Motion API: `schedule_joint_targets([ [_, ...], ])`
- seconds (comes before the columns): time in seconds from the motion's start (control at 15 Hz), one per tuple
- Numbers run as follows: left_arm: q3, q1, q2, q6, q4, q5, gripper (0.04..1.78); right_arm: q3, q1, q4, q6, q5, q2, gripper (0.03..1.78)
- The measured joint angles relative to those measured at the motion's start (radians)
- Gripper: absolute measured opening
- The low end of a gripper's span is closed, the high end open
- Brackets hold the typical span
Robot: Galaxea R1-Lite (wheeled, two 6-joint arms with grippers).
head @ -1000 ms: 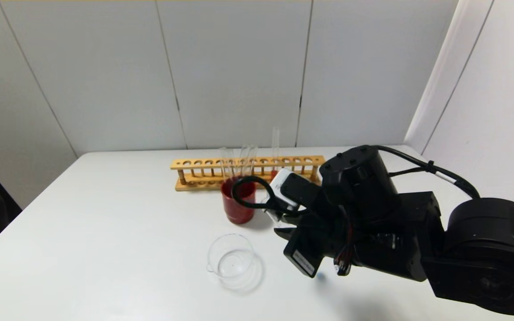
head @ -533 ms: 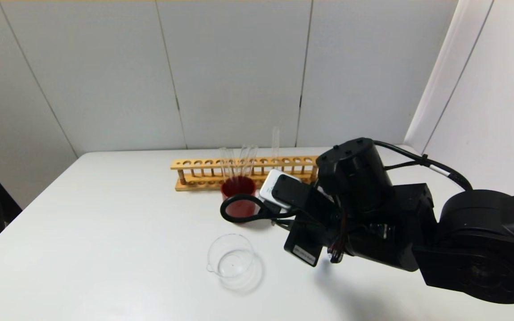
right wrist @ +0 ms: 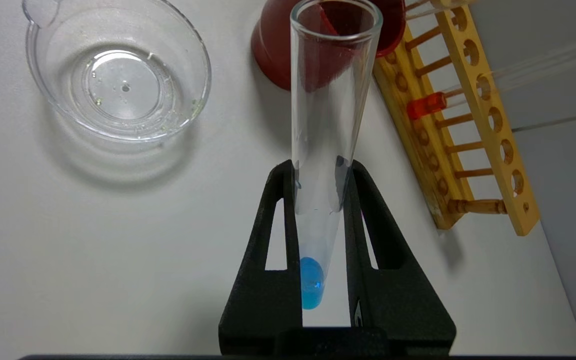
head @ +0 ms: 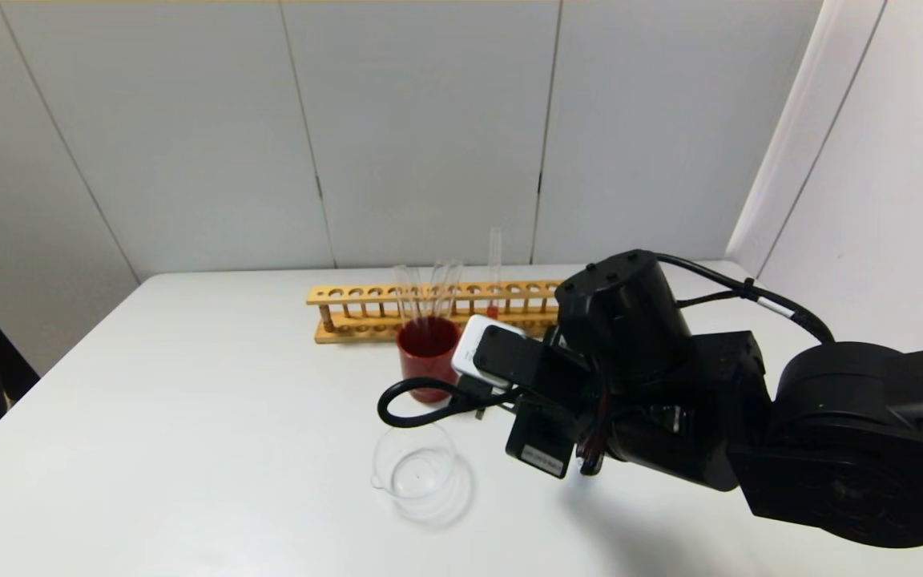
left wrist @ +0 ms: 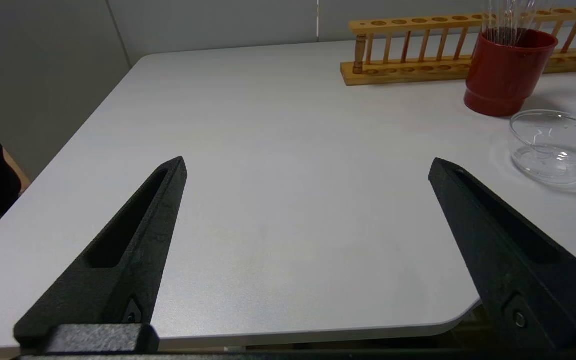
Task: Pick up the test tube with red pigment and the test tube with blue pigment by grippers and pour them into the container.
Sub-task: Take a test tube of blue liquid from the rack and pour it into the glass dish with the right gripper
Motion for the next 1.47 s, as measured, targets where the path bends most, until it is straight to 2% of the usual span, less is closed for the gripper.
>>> schedule_joint_targets([
  [0.27,0.0,0.001,0.0,0.0,0.0,0.0,1.71,0.002,0.008,0.011,-0.081,-0.01,0.006,0.27],
  [0.47,0.0,0.001,0.0,0.0,0.0,0.0,1.71,0.002,0.002,0.011,-0.181,-0.077,0.011,0.27],
  [0.53,0.0,0.001,0.0,0.0,0.0,0.0,1.71,0.002,0.0,0.011,-0.208,-0.087,0.012,0.27],
  [0.93,0.0,0.001,0.0,0.0,0.0,0.0,1.71,-0.018,0.021,0.011,-0.25,-0.09,0.031,0.27],
  [1.2,0.0,0.001,0.0,0.0,0.0,0.0,1.71,-0.023,0.025,0.017,-0.335,-0.129,0.046,0.27],
  [1.47,0.0,0.001,0.0,0.0,0.0,0.0,1.71,-0.038,0.034,0.013,-0.392,-0.137,0.065,0.27],
])
